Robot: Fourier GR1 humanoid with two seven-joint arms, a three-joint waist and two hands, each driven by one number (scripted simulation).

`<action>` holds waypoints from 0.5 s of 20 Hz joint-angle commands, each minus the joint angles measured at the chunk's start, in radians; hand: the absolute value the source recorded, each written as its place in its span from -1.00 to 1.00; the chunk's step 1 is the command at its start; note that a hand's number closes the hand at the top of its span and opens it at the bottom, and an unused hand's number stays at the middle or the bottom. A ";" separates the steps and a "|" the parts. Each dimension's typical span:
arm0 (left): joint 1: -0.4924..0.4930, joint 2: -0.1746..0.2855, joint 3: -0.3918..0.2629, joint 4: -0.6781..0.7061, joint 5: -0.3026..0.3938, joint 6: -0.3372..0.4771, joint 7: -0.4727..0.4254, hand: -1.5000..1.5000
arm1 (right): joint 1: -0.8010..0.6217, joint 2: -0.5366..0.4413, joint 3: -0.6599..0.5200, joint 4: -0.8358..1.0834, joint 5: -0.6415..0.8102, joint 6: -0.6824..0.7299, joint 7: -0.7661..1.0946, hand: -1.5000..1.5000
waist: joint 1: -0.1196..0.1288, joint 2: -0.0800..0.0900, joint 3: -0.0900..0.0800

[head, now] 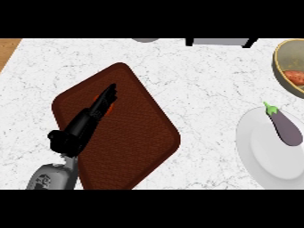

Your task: Pick the sweet potato from the plate and place it in the bowl

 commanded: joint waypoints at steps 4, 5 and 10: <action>-0.010 -0.011 -0.010 -0.035 0.000 0.005 0.032 0.00 | 0.052 -0.038 -0.143 0.051 -0.162 0.073 -0.215 -1.00 | 0.017 0.008 0.004; 0.029 0.010 -0.016 -0.051 -0.003 -0.014 0.020 0.00 | 0.047 -0.053 -0.148 0.039 -0.170 0.083 -0.254 -1.00 | 0.014 0.001 0.002; 0.058 0.002 -0.022 -0.045 -0.002 -0.015 0.002 0.00 | 0.062 -0.065 -0.181 0.001 -0.203 -0.030 -0.321 -1.00 | 0.015 0.000 0.001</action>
